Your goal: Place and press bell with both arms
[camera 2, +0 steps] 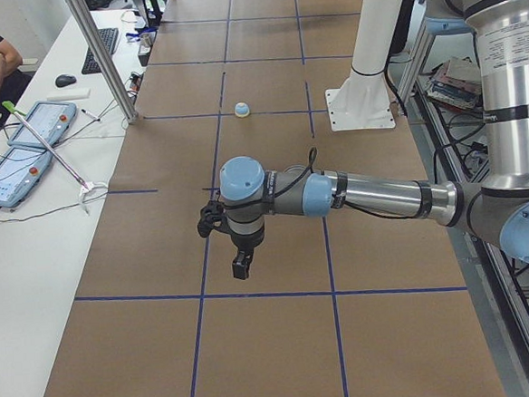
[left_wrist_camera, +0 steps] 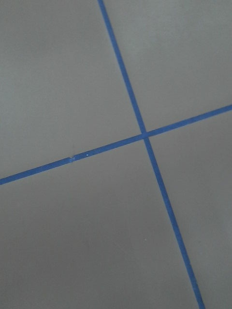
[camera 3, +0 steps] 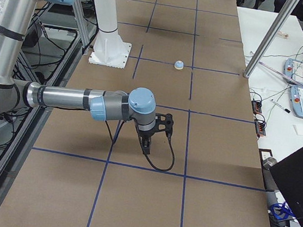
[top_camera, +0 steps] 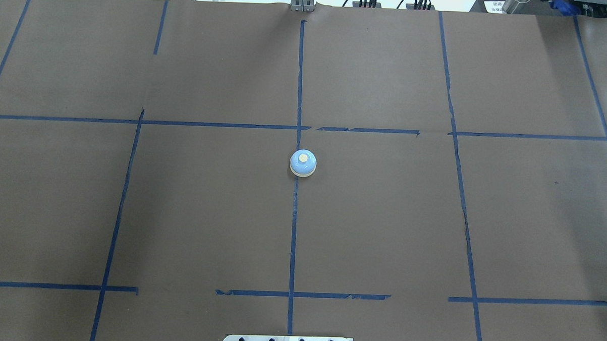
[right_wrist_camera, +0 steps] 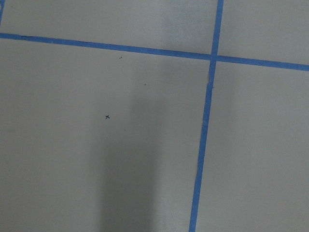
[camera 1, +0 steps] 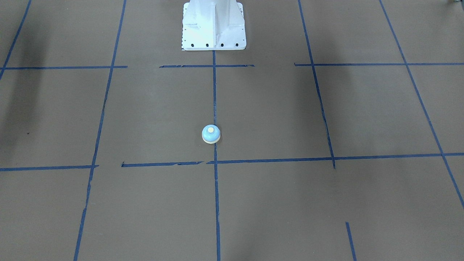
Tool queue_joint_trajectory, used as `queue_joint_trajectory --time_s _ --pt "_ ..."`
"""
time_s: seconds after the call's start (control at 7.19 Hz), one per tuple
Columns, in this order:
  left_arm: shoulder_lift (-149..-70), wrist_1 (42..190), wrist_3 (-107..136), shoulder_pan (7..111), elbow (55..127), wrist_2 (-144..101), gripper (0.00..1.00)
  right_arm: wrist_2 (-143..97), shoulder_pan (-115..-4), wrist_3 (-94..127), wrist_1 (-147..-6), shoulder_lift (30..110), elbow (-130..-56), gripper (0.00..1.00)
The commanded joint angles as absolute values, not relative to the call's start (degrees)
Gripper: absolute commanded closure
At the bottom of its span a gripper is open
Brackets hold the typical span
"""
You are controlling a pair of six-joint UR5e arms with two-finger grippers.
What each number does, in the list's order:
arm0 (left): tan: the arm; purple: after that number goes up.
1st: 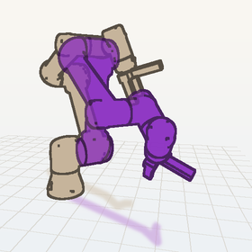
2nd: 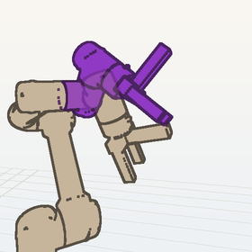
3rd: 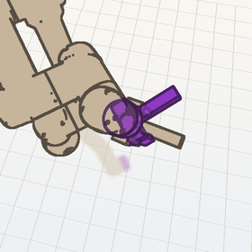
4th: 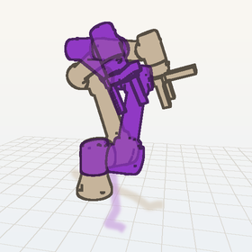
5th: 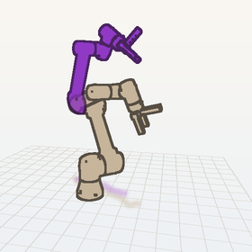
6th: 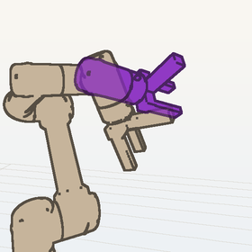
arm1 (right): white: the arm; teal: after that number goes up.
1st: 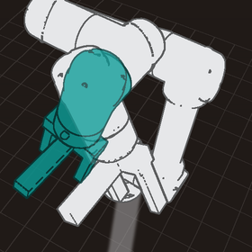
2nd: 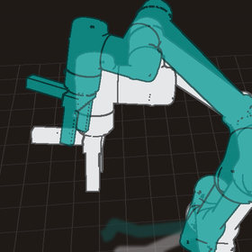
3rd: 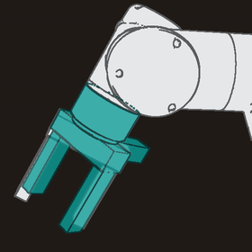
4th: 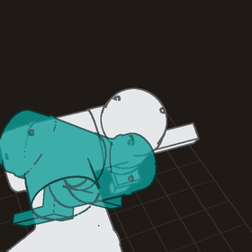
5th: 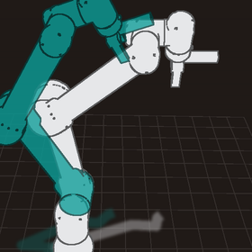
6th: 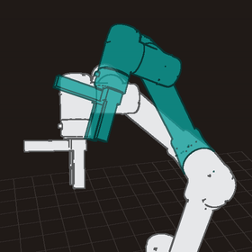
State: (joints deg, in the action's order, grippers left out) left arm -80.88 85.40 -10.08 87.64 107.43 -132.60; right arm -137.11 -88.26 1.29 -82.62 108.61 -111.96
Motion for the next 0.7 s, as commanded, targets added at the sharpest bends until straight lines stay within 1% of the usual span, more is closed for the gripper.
queue_joint_trajectory --time_s 0.0,0.28,0.56 --pt "-79.1 83.59 -9.41 87.71 107.4 -134.82 0.0 -137.11 -88.42 0.35 -82.7 108.9 -111.45 0.0" --pt "-79.1 84.19 -9.49 87.71 106.61 -135.0 0.0 -137.2 -88.33 0.35 -82.7 108.9 -111.01 0.0" --pt "-77.53 84.37 -9.93 87.63 108.01 -135.08 0.0 -137.54 -88.16 0.26 -82.62 108.81 -110.04 0.0"
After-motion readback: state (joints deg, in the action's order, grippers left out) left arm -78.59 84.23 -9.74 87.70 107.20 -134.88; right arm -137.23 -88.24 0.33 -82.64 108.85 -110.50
